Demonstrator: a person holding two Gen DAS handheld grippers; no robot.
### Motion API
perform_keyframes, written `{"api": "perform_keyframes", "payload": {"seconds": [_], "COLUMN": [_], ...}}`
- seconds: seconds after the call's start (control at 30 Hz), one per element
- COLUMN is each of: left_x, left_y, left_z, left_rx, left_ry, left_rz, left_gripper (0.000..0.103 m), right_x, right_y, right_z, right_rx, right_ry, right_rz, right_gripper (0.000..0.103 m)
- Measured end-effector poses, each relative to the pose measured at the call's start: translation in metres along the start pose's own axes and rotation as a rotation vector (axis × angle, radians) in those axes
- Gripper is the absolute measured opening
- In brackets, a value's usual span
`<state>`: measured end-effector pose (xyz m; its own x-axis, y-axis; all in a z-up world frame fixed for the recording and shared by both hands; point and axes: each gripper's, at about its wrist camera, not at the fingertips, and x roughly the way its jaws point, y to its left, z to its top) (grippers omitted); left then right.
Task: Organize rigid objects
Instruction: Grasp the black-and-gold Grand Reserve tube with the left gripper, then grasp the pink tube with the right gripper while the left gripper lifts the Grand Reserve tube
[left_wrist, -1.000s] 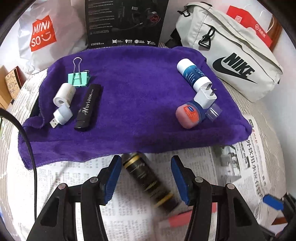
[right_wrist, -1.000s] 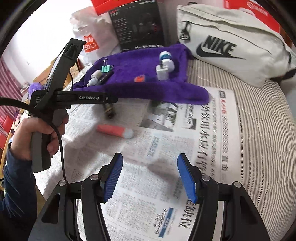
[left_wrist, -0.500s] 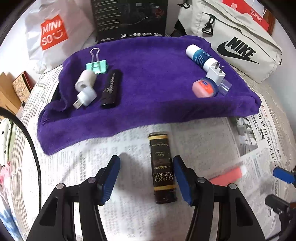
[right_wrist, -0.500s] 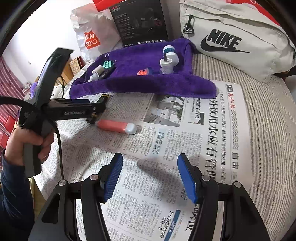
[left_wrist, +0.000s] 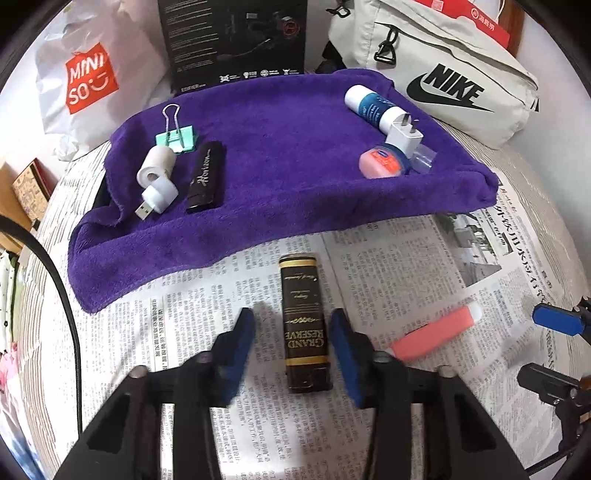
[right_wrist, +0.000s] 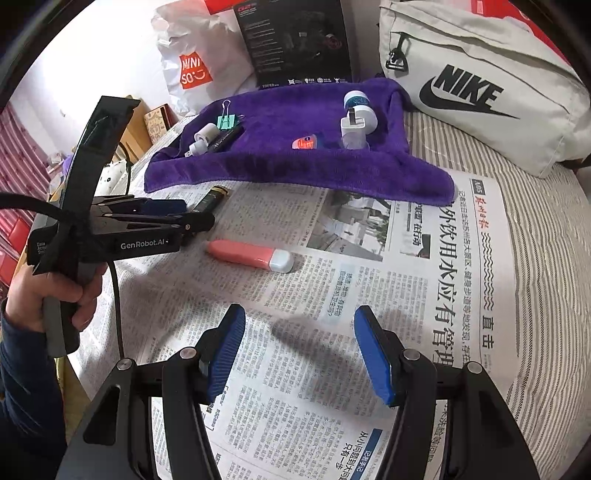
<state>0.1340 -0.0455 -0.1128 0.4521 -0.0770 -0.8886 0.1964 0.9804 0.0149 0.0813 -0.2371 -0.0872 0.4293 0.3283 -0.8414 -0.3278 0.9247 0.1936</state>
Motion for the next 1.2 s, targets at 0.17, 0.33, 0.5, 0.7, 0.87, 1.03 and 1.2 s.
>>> {"api": "perform_keyframes", "payload": {"seconds": [0.17, 0.33, 0.5, 0.7, 0.87, 1.03, 1.2], "left_x": [-0.001, -0.003, -0.009, -0.011, -0.009, -0.01, -0.009], "left_y": [-0.001, 0.014, 0.028, 0.042, 0.047, 0.049, 0.051], "left_z": [0.002, -0.002, -0.008, -0.011, -0.016, -0.017, -0.017], "left_rx": [0.028, -0.015, -0.017, -0.014, -0.007, 0.0, 0.003], "left_ry": [-0.003, -0.013, -0.021, -0.015, -0.008, -0.006, -0.01], "left_rz": [-0.022, -0.044, -0.059, -0.03, -0.039, -0.057, -0.072], "left_gripper": [0.023, 0.023, 0.023, 0.023, 0.023, 0.023, 0.023], "right_x": [0.005, 0.01, 0.011, 0.022, 0.04, 0.056, 0.067], "right_y": [0.001, 0.001, 0.005, 0.013, 0.024, 0.034, 0.042], "right_z": [-0.001, 0.001, 0.008, 0.021, 0.034, 0.046, 0.049], "right_rx": [-0.002, -0.001, -0.02, -0.06, -0.124, -0.24, -0.33], "right_ry": [0.015, 0.022, 0.014, 0.022, 0.052, 0.073, 0.099], "right_rz": [-0.004, -0.005, -0.01, 0.008, 0.038, 0.0, 0.008], "right_gripper": [0.061, 0.061, 0.061, 0.061, 0.061, 0.061, 0.061]}}
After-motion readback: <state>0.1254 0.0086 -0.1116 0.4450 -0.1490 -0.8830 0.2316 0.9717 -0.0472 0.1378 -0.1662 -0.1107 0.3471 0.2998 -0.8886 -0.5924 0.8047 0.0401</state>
